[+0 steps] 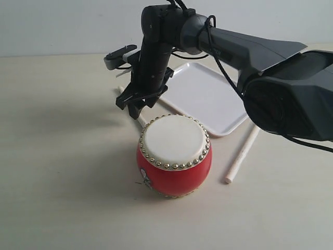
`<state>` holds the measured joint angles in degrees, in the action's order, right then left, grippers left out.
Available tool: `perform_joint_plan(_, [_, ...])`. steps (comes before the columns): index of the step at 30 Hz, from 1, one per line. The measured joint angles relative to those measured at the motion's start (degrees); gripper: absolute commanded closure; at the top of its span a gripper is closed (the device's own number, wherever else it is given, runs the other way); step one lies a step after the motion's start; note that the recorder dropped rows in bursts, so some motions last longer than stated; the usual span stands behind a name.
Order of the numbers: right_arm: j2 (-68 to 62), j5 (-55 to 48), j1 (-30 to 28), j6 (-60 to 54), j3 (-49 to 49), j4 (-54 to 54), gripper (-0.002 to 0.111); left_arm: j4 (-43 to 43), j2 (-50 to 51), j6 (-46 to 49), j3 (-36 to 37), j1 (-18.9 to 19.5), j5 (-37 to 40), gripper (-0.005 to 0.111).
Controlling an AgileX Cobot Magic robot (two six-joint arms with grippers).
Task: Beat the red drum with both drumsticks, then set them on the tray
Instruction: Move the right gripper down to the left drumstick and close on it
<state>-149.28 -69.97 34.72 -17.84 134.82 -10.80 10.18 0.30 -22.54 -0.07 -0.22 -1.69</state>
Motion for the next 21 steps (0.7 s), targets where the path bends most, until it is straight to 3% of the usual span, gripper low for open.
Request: perform_joint_plan(21, [-1.7, 0.0, 0.0, 0.0, 0.0, 0.0, 0.054, 0.0, 0.0, 0.0, 0.0, 0.0, 0.0, 0.107])
